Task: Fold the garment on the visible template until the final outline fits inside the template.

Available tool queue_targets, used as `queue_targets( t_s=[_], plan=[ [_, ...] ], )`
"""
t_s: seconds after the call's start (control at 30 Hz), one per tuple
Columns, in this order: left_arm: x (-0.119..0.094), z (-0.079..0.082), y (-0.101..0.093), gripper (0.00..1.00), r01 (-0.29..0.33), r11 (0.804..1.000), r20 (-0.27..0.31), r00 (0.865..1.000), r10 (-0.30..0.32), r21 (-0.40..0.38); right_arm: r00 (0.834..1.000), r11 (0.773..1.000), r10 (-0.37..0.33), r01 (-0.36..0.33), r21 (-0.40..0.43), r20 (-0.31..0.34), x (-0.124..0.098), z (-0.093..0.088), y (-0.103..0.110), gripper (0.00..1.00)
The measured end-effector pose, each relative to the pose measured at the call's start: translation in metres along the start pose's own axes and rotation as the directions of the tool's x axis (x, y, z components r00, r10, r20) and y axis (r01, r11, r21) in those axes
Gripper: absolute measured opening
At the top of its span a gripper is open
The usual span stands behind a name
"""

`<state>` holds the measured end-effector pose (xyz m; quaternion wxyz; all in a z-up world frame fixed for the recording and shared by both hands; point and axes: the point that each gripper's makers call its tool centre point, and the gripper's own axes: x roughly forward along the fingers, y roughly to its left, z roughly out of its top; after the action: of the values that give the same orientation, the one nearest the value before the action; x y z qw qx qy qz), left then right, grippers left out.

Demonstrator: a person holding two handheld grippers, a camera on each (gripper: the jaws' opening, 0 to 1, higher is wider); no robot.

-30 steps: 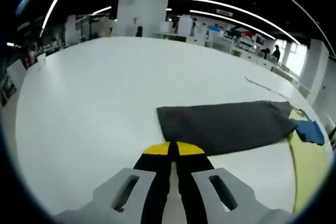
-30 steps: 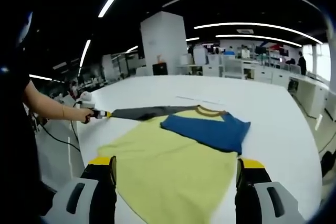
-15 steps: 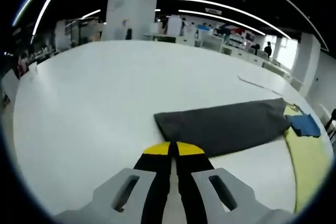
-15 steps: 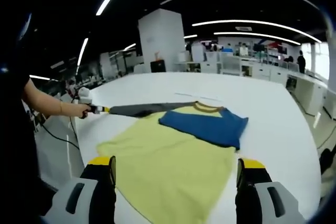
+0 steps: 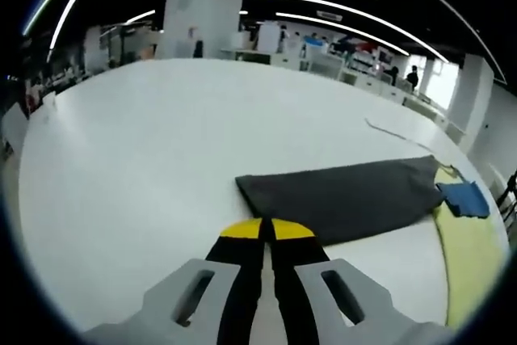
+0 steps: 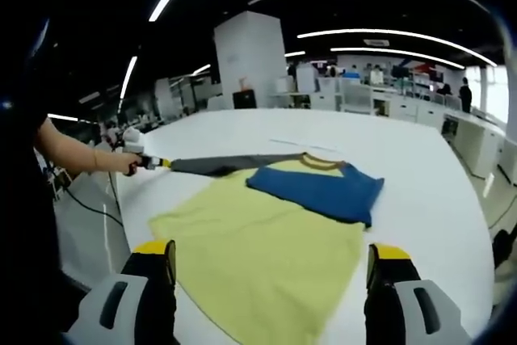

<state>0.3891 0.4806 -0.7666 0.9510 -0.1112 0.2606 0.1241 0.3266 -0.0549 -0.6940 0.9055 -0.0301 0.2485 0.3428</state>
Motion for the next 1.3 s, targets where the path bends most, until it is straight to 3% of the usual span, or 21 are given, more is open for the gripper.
queue_targets(
  t_s=[0.13,0.2,0.3,0.63,1.03,1.3],
  plan=[
    [-0.001,0.006,-0.004,0.00,0.019,1.000,0.014,1.000,-0.019,-0.011,1.000,1.000,-0.003,0.003,0.012,0.004,0.000,-0.002,-0.003,0.98],
    [-0.001,0.009,-0.008,0.00,0.037,0.999,0.010,0.999,-0.038,0.036,1.000,1.000,-0.006,0.005,0.023,0.005,0.000,-0.002,-0.004,0.97],
    [-0.002,0.014,-0.012,0.00,0.052,0.998,0.021,0.998,-0.053,0.033,1.000,1.000,-0.007,0.007,0.023,0.002,0.000,-0.004,-0.004,0.96],
    [-0.006,0.034,-0.038,0.00,0.129,0.990,0.055,0.990,-0.133,0.058,1.000,1.000,0.006,-0.005,0.025,-0.015,0.005,-0.008,0.004,0.96],
    [-0.009,0.056,-0.077,0.00,0.227,0.968,0.087,0.968,-0.236,0.103,1.000,1.000,0.018,-0.018,0.020,-0.019,0.007,-0.008,0.010,0.96],
    [-0.014,0.066,-0.106,0.00,0.290,0.952,0.102,0.949,-0.299,0.092,1.000,0.999,0.024,-0.024,0.025,-0.017,0.008,-0.010,0.011,0.96]
  ],
)
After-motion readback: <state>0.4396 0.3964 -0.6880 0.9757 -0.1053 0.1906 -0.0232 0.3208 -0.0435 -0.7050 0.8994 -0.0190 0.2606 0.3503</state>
